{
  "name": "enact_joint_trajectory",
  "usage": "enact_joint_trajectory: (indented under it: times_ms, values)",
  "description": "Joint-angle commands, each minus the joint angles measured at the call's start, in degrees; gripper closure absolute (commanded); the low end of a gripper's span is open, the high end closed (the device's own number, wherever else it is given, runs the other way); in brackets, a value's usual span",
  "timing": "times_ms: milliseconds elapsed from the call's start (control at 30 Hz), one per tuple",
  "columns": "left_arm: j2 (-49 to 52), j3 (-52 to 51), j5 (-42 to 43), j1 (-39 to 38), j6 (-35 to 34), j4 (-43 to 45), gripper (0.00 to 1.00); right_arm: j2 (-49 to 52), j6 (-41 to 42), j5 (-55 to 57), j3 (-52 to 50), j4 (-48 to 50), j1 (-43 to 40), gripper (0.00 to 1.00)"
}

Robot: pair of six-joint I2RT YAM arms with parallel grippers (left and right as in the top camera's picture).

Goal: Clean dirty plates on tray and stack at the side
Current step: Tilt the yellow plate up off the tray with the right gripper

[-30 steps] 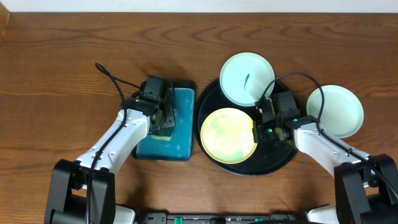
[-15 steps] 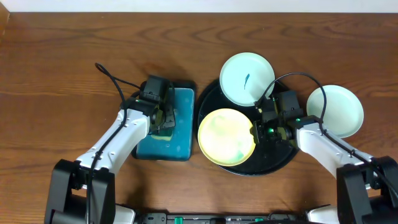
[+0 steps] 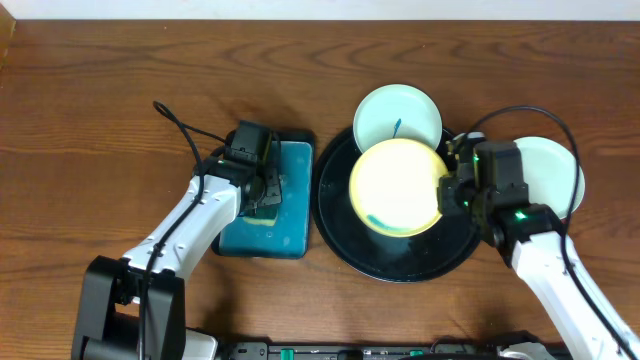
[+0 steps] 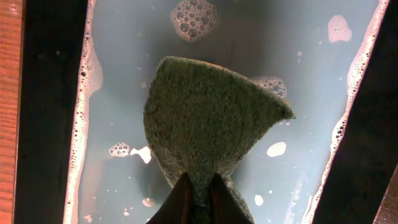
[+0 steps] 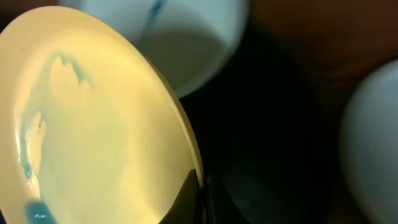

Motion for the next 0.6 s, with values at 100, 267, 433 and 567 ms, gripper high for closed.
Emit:
enact_joint_trajectory:
  times_ms: [100, 267, 433, 567]
  values:
    - [0.15, -0.35, -0.48, 0.17, 0.09, 0.07, 0.93, -4.59, 0.00, 18.62, -0.26, -1.53, 3.34, 0.99]
    - [0.15, -0.35, -0.48, 0.17, 0.09, 0.09, 0.93, -4.76, -2.89, 26.58, -0.26, -2.34, 8.13, 0.99]
    - [0.15, -0.35, -0.48, 0.17, 0.09, 0.07, 0.92, -4.76, -5.18, 35.08, -0.26, -1.49, 14.78, 0.99]
    - [0.15, -0.35, -0.48, 0.17, 0.09, 0.09, 0.92, -4.76, -7.93, 41.86, -0.26, -0.52, 20.00, 0.99]
